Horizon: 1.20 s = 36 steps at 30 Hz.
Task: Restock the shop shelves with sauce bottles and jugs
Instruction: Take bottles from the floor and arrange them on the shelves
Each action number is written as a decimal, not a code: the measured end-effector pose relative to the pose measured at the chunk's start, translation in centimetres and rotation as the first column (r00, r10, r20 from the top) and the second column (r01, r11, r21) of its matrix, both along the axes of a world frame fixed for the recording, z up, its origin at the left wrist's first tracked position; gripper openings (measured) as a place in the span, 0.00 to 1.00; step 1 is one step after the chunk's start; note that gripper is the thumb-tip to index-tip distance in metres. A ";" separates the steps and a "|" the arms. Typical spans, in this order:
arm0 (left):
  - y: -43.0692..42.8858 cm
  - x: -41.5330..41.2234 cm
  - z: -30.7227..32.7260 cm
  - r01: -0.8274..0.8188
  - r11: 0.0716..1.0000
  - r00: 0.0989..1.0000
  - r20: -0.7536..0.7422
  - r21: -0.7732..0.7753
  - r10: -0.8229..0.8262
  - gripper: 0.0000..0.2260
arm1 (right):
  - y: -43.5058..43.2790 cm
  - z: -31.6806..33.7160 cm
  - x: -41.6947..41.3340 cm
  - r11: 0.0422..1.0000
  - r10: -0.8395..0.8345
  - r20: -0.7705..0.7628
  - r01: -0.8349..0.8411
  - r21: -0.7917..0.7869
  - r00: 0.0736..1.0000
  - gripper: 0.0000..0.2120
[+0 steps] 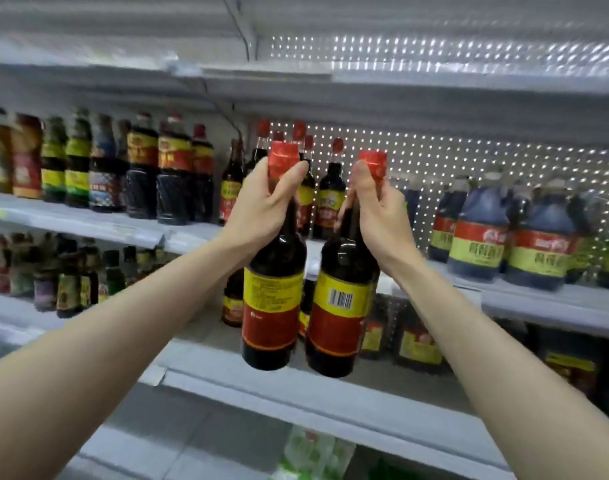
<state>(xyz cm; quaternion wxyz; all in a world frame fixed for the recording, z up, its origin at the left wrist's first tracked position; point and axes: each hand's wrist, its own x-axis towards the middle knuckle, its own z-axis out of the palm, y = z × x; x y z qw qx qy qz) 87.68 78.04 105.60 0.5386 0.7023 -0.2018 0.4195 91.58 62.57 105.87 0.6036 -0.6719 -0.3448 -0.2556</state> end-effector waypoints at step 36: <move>8.0 25.9 10.5 -0.060 0.998 0.998 -0.029 0.003 0.060 0.19 | 10.3 9.3 23.6 0.909 -0.415 0.001 0.414 0.057 0.910 0.23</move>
